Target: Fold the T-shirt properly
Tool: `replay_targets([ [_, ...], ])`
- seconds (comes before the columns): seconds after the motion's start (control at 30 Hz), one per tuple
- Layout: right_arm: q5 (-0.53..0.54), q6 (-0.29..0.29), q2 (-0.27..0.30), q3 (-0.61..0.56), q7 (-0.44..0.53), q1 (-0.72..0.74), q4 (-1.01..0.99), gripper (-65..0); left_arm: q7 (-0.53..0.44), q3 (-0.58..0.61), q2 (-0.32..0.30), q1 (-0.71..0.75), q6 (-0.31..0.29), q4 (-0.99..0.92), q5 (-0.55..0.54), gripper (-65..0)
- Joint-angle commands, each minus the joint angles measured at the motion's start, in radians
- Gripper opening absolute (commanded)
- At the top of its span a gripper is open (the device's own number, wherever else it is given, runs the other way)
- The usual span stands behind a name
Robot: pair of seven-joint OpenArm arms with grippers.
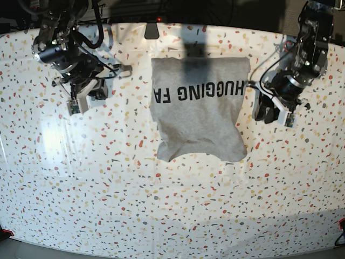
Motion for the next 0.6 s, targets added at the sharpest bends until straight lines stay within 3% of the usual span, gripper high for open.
replay_targets([
  [0.0, 0.033, 0.008, 0.005, 0.025, 0.003, -0.014, 0.028, -65.0, -0.023, -0.006, -0.024, 0.027, 0.011, 0.039, -0.005, -51.1],
  [0.37, 0.310, 0.008, 0.005, 0.290, -0.184, -0.239, 0.105, -65.0, -0.012, -0.216, -0.034, 0.404, 0.033, 0.245, -0.006, -51.1],
  [0.57, 0.368, 0.008, 0.000, 0.395, -0.229, -0.386, 0.105, -65.0, -0.019, -0.328, -0.034, 0.600, 0.028, 0.249, -0.001, -51.1],
])
